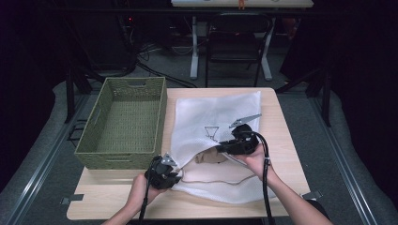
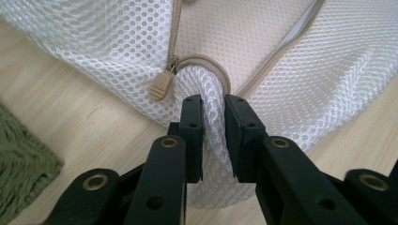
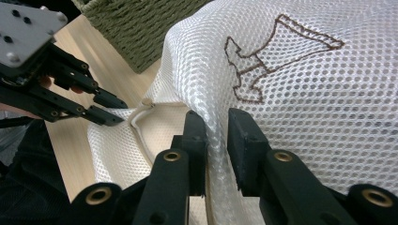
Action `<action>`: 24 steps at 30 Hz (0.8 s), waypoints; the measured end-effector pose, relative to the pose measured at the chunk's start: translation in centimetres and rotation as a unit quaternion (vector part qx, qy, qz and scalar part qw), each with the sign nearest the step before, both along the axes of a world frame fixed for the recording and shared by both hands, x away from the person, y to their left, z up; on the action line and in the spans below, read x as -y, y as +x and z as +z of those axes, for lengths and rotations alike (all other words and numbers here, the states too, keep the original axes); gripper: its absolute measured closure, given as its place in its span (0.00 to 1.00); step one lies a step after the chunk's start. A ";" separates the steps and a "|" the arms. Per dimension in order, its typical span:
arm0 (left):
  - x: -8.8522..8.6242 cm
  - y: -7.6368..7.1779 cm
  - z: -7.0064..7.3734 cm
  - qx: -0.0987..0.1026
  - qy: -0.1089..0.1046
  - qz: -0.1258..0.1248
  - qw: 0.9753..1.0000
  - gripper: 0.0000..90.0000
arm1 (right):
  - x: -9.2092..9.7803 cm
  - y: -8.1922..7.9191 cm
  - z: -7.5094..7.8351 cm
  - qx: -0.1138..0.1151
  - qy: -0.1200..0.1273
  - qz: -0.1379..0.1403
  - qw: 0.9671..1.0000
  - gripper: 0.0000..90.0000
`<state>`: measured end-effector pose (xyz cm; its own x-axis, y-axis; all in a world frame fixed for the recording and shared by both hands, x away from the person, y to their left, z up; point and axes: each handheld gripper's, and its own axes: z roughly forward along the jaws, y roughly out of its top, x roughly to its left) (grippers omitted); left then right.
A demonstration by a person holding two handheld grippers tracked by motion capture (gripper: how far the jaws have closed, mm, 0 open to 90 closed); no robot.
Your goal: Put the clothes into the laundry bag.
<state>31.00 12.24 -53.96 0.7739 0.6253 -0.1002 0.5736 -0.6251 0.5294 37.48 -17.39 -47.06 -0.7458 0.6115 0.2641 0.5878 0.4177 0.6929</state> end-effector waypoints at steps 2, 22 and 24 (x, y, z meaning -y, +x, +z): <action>-0.3 -0.2 0.0 -0.001 -0.001 0.003 1.000 0.86 | 0.1 -0.1 0.1 0.002 0.002 -0.004 1.000 0.86; 0.3 -0.6 1.6 0.066 -0.016 0.032 0.997 0.42 | -0.1 -0.6 0.4 -0.002 -0.017 0.017 1.000 0.94; 1.3 -0.3 1.6 0.093 -0.004 0.032 0.995 0.40 | -0.1 -0.6 0.3 -0.007 -0.015 0.020 1.000 0.94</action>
